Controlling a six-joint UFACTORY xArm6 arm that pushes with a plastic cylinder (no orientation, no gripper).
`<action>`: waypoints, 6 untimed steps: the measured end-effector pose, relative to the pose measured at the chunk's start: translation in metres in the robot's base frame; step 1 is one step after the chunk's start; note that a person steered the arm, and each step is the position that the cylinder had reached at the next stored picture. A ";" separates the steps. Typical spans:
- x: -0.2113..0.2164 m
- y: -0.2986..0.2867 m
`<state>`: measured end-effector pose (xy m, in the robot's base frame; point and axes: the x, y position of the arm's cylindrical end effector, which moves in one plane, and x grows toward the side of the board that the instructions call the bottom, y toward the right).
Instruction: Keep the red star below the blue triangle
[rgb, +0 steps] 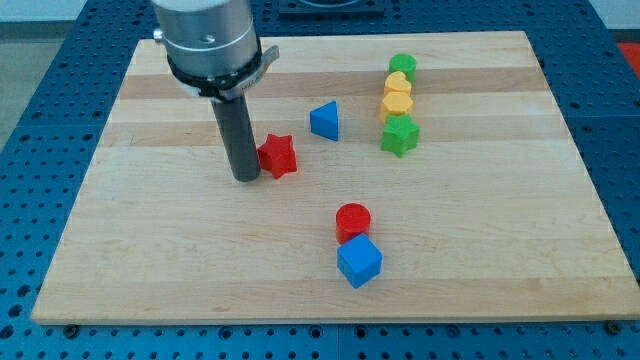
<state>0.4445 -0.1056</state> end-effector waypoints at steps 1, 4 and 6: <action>-0.020 0.017; -0.013 0.057; -0.058 0.056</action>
